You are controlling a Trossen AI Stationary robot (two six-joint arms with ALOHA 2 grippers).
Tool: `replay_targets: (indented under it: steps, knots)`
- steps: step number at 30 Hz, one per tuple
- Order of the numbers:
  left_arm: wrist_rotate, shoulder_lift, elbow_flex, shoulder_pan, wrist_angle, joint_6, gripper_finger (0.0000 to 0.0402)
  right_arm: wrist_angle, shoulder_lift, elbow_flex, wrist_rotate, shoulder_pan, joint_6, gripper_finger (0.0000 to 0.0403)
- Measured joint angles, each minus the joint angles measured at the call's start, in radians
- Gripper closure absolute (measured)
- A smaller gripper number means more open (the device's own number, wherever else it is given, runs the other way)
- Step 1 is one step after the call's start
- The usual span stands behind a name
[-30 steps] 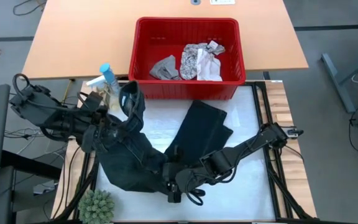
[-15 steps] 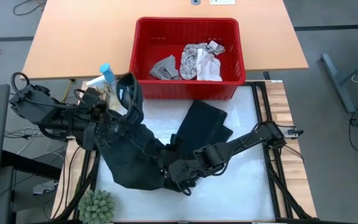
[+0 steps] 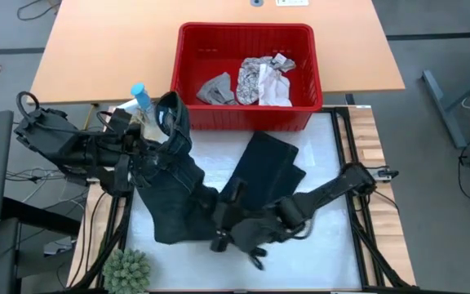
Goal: Fold Laundry from Bin
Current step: Fold the blue pants from the red laundry bin
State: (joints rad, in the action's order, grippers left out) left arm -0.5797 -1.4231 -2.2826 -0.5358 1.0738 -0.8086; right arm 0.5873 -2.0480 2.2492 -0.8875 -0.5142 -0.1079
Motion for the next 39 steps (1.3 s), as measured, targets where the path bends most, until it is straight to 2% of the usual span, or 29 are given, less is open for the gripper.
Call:
replay_targets:
  steps: [4, 7, 10, 15, 20, 23, 27, 29, 33, 37, 39]
  knots:
    - [0.008, 0.001, 0.0, -0.001, -0.016, -0.003, 0.0372, 0.037, 0.007, 0.107, -0.133, -0.07, 0.098, 0.0382]
    - [0.055, 0.0, 0.0, -0.015, -0.087, 0.004, 0.0372, 0.016, 0.054, 0.087, -0.244, -0.122, 0.155, 0.0383]
    - [0.102, -0.001, 0.0, -0.051, -0.199, 0.04, 0.0372, 0.117, 0.089, 0.088, -0.317, -0.143, 0.087, 0.0383]
    - [0.096, -0.002, 0.0, -0.123, -0.26, 0.085, 0.0372, 0.411, 0.093, 0.089, -0.322, -0.138, -0.208, 0.0383]
    - [0.03, -0.024, 0.001, -0.218, -0.221, 0.015, 0.0372, 0.67, 0.081, 0.087, -0.289, -0.129, -0.476, 0.0383]
    - [-0.039, -0.051, 0.002, -0.271, -0.154, -0.043, 0.0372, 0.753, 0.081, 0.087, -0.284, -0.12, -0.543, 0.0383]
    - [-0.14, -0.084, 0.001, -0.28, 0.006, -0.135, 0.0372, 0.838, 0.081, 0.087, -0.275, -0.078, -0.55, 0.0383]
    - [-0.149, -0.1, 0.001, -0.253, 0.076, -0.138, 0.0372, 0.886, 0.081, 0.082, -0.247, -0.043, -0.564, 0.0383]
    - [-0.141, -0.109, 0.001, -0.121, 0.181, -0.07, 0.0372, 0.958, 0.081, 0.022, -0.191, 0.052, -0.577, 0.0383]
    - [-0.119, -0.108, 0.001, 0.057, 0.247, 0.031, 0.0372, 0.982, 0.081, -0.055, -0.152, 0.154, -0.54, 0.0383]
    - [-0.069, -0.108, 0.001, 0.169, 0.246, 0.124, 0.0372, 0.984, 0.082, -0.097, -0.146, 0.205, -0.493, 0.0383]
